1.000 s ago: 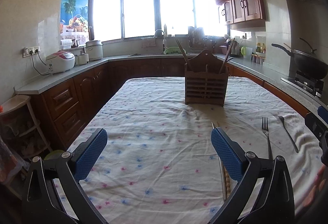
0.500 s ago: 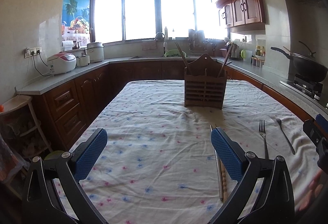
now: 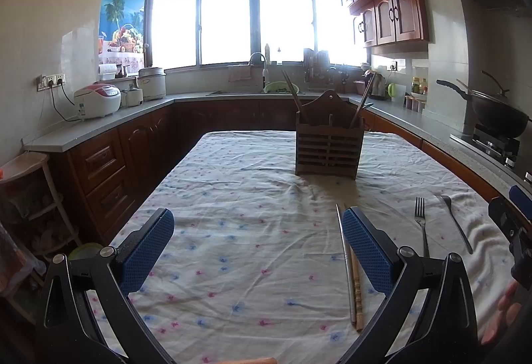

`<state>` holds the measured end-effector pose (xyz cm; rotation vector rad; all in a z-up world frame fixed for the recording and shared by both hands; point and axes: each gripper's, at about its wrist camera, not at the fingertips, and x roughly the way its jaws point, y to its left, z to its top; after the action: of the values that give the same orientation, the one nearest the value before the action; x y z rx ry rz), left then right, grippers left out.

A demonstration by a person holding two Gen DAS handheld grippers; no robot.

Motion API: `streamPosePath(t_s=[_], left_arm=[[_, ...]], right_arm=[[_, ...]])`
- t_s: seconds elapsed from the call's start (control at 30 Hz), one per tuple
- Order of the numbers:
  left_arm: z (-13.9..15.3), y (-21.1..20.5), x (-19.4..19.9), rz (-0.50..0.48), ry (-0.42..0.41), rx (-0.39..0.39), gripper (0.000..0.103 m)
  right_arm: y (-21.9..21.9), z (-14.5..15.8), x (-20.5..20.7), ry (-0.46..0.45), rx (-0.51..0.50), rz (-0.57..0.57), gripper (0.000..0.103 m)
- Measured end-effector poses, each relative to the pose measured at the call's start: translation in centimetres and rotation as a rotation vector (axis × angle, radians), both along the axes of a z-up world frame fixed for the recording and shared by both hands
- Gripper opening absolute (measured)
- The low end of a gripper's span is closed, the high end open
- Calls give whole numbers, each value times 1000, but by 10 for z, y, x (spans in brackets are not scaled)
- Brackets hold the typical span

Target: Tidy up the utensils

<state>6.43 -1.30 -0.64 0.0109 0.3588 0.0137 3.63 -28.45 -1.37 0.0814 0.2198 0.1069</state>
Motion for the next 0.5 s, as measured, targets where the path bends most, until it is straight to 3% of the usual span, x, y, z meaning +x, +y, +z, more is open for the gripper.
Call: streamPosePath(t_s=[0.5], left_arm=[[-1,0,-1,-4,1,-6,103]], right_arm=[[2,-2,2,9,-6,7,103]])
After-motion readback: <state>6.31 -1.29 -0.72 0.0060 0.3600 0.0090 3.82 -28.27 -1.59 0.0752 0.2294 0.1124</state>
